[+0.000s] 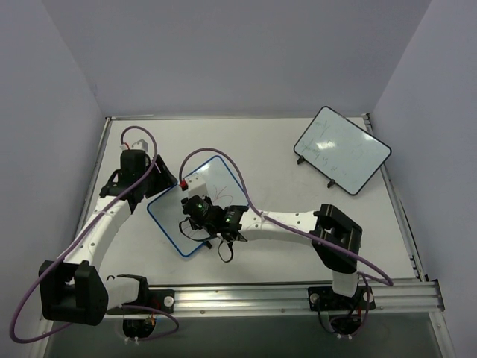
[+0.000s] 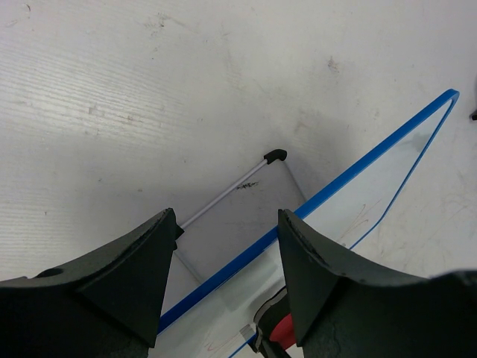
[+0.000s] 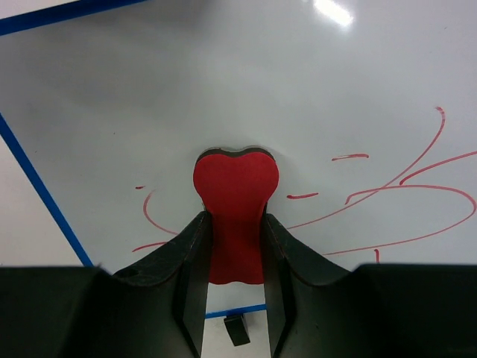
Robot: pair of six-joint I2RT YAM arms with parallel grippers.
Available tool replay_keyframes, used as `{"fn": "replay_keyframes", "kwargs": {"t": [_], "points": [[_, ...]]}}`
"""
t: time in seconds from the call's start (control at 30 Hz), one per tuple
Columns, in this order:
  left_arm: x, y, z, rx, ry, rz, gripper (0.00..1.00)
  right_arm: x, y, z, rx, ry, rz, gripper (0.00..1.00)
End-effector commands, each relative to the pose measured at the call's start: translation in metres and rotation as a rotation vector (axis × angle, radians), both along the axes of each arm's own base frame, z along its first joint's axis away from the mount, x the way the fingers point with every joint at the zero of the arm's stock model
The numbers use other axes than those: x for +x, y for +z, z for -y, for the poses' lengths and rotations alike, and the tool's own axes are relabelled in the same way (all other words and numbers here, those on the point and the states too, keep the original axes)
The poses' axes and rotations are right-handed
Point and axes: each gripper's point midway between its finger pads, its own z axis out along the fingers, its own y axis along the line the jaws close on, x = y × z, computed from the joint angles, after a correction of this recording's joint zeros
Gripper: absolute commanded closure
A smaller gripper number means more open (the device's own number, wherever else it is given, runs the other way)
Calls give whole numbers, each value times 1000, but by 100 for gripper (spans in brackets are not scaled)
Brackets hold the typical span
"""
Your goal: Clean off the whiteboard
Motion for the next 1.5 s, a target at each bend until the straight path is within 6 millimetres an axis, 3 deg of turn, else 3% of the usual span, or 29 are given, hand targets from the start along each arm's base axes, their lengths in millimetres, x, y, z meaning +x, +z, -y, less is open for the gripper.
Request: {"fn": "replay_keyframes", "kwargs": {"t": [0.0, 0.17, 0.4, 0.57, 0.7, 0.93, 1.2, 1.3, 1.47], "points": [[-2, 8, 9, -13, -35, 30, 34, 20, 7, 5, 36, -62, 26, 97], [-2, 8, 9, -13, -36, 30, 34, 40, 6, 35, 52, -122, 37, 98], [-2, 9, 9, -13, -37, 31, 34, 78, 9, 94, 43, -257, 45, 98], [-2, 9, 10, -14, -40, 33, 34, 90, 8, 114, 39, -299, 48, 98], [-2, 9, 10, -15, -41, 31, 34, 93, 5, 112, 35, -291, 47, 98], [-1, 9, 10, -13, -41, 30, 34, 88, 5, 86, 74, -225, 44, 99], [0, 8, 12, -16, -45, 29, 34, 51, 5, 33, 82, -101, 51, 99], [0, 9, 12, -15, -45, 31, 34, 50, 0, 30, 74, -100, 47, 99], [-1, 10, 11, -10, -43, 33, 34, 66, 1, 54, 76, -165, 48, 99]]}}
